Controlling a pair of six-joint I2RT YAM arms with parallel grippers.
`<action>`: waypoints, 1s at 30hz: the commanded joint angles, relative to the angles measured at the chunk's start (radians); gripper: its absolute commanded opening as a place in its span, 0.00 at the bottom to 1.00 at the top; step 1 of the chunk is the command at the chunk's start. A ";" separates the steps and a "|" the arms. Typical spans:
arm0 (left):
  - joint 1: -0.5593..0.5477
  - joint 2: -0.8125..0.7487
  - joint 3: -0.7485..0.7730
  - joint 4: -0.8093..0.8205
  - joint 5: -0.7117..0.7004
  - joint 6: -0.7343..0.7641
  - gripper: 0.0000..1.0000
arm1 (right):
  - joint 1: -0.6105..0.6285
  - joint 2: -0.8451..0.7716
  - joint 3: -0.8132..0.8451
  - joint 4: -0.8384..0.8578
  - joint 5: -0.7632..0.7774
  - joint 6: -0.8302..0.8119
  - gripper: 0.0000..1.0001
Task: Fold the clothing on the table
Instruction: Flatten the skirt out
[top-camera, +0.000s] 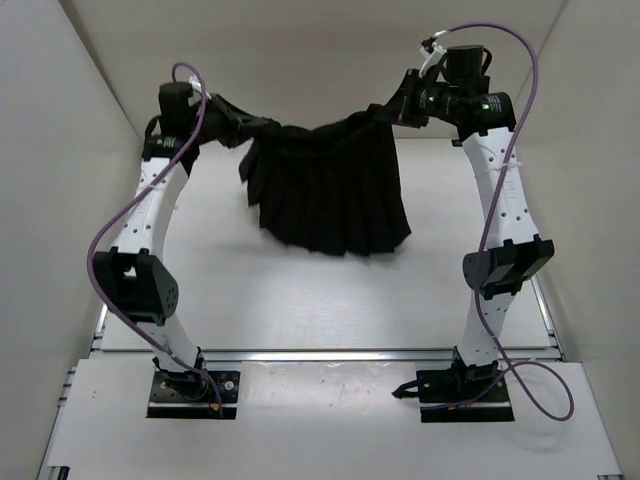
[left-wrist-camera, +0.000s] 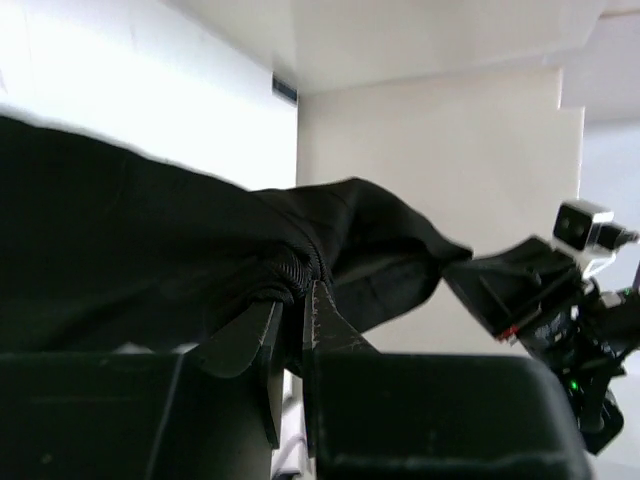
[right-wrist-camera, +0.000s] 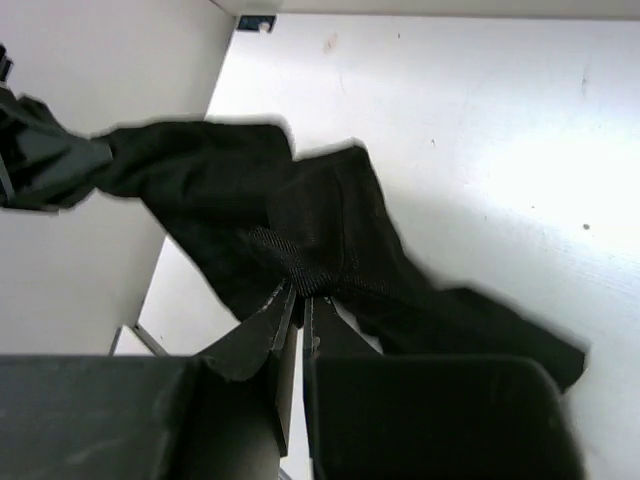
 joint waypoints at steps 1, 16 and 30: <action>0.015 -0.023 0.266 -0.102 -0.015 0.079 0.00 | -0.051 -0.098 0.084 0.049 -0.068 0.045 0.00; -0.034 -0.397 -1.085 0.116 0.003 0.262 0.65 | -0.018 -0.560 -1.385 0.316 0.069 -0.007 0.05; -0.146 -0.477 -1.111 -0.060 -0.144 0.465 0.99 | 0.064 -0.749 -1.746 0.381 0.127 0.100 0.73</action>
